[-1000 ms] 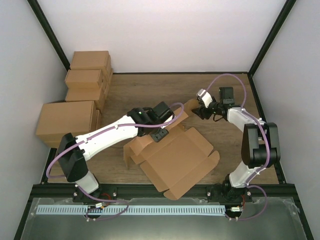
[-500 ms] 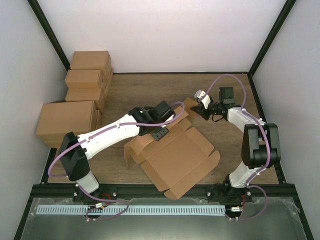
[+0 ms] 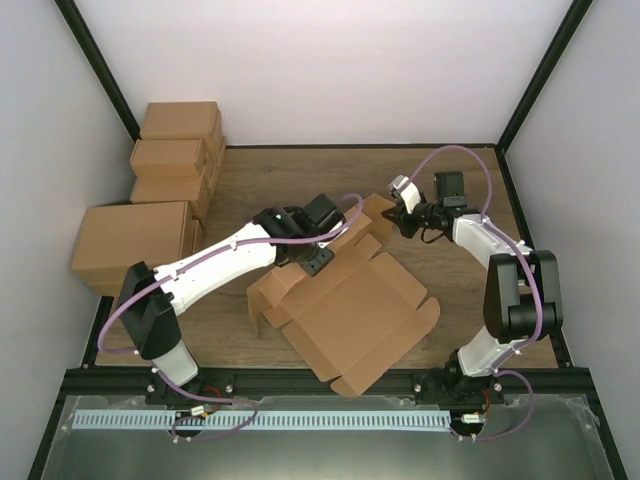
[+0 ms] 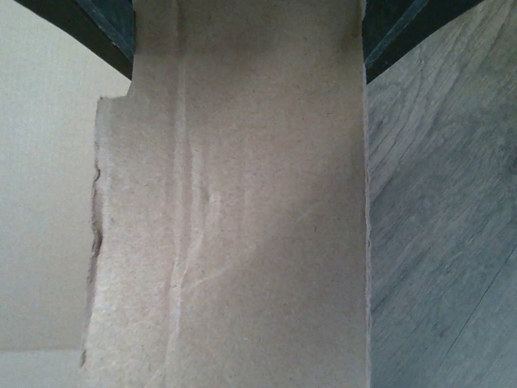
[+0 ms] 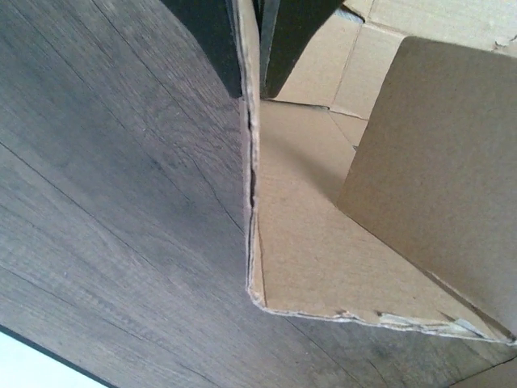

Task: Fold the paper box

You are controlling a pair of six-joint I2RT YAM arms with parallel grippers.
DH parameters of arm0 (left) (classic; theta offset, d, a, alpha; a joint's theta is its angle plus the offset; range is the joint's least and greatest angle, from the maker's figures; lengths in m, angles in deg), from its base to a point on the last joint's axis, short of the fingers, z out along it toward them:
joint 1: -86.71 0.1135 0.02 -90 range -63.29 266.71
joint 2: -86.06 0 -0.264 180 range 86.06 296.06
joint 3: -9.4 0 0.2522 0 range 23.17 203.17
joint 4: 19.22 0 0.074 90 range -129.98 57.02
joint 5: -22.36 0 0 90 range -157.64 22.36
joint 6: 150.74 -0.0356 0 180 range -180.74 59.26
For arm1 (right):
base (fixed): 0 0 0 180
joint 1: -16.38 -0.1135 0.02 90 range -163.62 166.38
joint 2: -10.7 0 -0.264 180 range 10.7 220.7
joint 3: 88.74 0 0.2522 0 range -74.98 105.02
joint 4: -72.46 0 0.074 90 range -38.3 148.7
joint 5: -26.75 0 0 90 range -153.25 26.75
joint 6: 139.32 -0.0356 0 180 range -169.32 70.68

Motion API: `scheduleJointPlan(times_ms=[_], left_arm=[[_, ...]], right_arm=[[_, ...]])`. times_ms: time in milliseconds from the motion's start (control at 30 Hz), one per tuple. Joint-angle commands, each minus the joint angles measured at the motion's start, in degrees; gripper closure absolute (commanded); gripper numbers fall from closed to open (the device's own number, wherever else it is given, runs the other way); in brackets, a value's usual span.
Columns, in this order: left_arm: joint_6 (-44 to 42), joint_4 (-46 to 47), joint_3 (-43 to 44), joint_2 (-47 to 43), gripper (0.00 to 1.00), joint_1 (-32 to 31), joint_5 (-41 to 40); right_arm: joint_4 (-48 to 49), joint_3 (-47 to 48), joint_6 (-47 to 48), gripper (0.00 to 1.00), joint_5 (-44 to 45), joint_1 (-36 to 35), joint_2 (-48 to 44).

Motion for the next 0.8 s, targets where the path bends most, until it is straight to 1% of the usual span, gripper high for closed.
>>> scheduleJointPlan(times_ms=[0, 100, 233, 367, 533, 767], left_arm=[[1.2, -1.4, 0.3, 2.0, 0.44, 1.4, 2.1], [1.2, -1.1, 0.4, 1.8, 0.44, 2.0, 2.3], [0.9, -1.2, 0.8, 1.7, 0.45, 2.4, 2.7], [0.6, -1.3, 0.8, 1.3, 0.45, 2.4, 2.5], [0.7, -0.9, 0.4, 0.6, 0.45, 2.6, 2.6], [-2.2, -0.8, -0.5, -0.2, 0.45, 2.6, 5.2]], right_arm=[[-4.6, 3.9, -7.2, 0.99, 0.0, -2.8, -2.5], [-4.6, 2.7, -10.9, 0.99, 2.9, -4.1, -4.7], [-4.0, 1.3, -14.3, 0.99, 1.7, -6.0, -8.9], [-5.7, 1.5, -17.0, 0.99, 2.9, -8.3, -10.7], [-6.8, 0.5, -20.3, 0.99, 3.3, -8.6, -12.8], [-2.3, -5.9, -27.1, 0.99, 2.9, -8.8, -19.1]])
